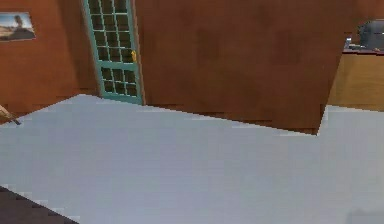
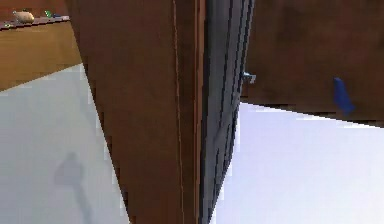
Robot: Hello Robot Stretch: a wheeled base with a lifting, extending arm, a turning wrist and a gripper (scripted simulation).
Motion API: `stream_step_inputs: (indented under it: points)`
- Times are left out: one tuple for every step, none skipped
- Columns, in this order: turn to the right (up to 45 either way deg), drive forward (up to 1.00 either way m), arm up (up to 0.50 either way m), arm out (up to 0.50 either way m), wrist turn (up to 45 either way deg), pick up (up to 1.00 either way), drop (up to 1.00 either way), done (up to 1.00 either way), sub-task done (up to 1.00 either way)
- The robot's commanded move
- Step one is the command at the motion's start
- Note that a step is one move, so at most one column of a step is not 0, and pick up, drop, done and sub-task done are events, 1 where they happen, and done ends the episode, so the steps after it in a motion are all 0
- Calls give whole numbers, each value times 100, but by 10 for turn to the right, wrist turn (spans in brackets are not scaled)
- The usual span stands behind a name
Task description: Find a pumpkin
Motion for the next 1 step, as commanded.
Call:
stream_step_inputs:
  points:
    - [210, 0, 0, 0, 0, 0, 0, 0, 0]
